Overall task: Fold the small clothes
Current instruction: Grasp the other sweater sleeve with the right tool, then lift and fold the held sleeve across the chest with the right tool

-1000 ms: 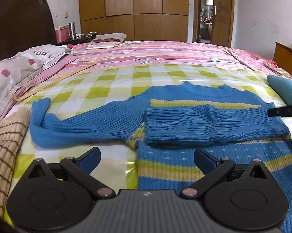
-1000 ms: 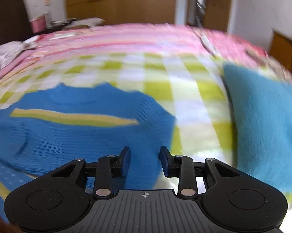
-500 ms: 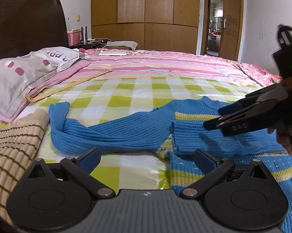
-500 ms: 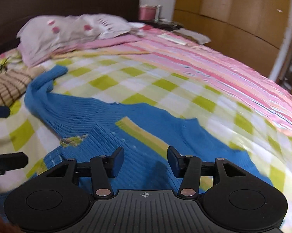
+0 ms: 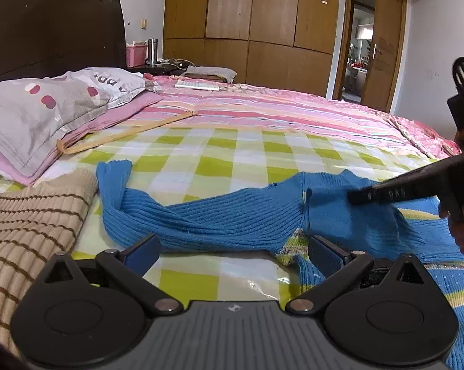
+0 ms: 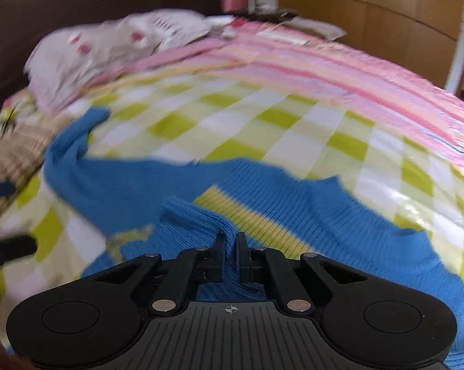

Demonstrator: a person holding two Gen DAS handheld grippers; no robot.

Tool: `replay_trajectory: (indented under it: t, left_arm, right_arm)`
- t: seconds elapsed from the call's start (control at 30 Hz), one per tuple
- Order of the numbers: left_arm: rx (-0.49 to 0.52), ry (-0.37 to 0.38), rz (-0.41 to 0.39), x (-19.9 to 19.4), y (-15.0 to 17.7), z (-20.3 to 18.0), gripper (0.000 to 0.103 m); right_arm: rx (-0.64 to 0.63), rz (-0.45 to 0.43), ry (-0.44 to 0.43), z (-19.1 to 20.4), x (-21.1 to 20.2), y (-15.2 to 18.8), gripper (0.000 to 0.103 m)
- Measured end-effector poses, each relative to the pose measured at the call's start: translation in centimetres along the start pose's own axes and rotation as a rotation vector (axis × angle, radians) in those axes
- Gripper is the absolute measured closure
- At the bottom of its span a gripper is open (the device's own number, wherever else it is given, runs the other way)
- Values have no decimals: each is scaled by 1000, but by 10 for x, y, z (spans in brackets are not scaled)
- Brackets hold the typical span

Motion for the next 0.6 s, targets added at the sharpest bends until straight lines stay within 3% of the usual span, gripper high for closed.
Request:
replay_trajectory:
  t: [0.07, 0.17, 0.23, 0.47, 0.6]
  left_arm:
    - [2, 0, -2, 0, 0, 0, 0]
    - [9, -6, 3, 1, 1, 1, 0]
    - [14, -17, -2, 1, 1, 4, 0]
    - [-4, -49, -33, 1, 0, 21, 0]
    - [-26, -79, -30, 2, -2, 33, 0]
  right_arm:
    - [21, -23, 30, -9, 2, -7, 98]
    - [41, 25, 50, -16, 17, -1, 91]
    - [-9, 29, 99, -15, 22, 5, 88]
    - [-31, -86, 128, 4, -6, 5, 85]
    - [-35, -16, 112, 11, 4, 21, 81]
Point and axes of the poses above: each gripper's, at about its wrist camera, not at the fingertips, and x roughly the way its jaws point, z to its left, y to its underside, the point moved 6 cm from there along x, roughly the way its jaws point, and after that the axes turned 14 degrees about -z, right-handed, at the moved point
